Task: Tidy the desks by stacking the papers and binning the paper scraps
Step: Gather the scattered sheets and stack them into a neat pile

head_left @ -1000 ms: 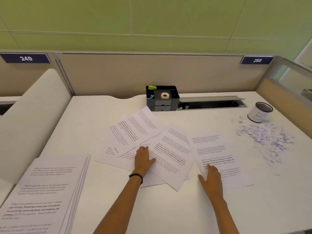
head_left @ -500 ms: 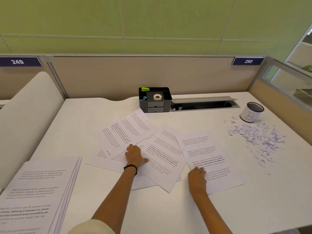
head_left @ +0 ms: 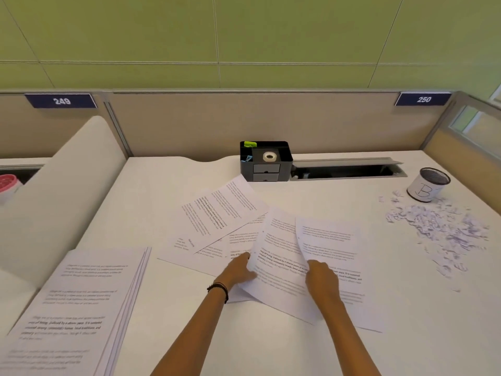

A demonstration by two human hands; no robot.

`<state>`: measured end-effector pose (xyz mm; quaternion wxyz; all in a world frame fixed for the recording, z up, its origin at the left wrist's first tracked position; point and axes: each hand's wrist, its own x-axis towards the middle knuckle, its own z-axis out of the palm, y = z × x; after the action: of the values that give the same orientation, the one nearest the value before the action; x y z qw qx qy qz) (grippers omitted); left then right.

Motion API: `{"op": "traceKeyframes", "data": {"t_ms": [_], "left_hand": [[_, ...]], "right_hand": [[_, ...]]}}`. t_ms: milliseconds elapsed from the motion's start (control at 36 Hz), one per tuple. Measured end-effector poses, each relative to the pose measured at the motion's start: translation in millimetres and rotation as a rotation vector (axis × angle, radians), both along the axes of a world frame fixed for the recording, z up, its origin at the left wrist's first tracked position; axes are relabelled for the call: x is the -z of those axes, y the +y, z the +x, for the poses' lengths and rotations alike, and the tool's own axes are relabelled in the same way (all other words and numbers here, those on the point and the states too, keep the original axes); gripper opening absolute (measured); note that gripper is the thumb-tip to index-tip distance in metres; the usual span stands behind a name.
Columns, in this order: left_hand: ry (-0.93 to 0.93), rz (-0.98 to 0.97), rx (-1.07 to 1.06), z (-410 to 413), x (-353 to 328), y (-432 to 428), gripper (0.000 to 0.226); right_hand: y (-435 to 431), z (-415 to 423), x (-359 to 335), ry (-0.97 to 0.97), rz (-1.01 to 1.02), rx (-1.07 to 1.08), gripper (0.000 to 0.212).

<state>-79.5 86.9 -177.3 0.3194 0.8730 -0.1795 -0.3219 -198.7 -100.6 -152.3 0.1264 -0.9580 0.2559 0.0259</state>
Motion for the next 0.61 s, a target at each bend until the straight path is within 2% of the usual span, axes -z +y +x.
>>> {"op": "traceKeyframes", "data": {"t_ms": [222,361,500,556,611], "left_hand": [[0.204,-0.258,-0.040,-19,-3,13,0.040],[0.208,-0.261,-0.154,-24,-6,10,0.038],[0.159,-0.166,-0.214,-19,-6,14,0.033],[0.051,-0.108,-0.261,-15,-5,19,0.030],[-0.123,-0.042,-0.314,-10,-1,23,0.034]], "right_hand": [[52,20,3,-0.005,0.135,-0.122,0.025],[72,26,2,-0.031,0.219,-0.201,0.033],[45,27,0,-0.263,0.394,-0.004,0.029],[23,22,4,-0.359,0.416,0.096,0.030],[-1,17,10,-0.344,0.354,0.184,0.034]]}}
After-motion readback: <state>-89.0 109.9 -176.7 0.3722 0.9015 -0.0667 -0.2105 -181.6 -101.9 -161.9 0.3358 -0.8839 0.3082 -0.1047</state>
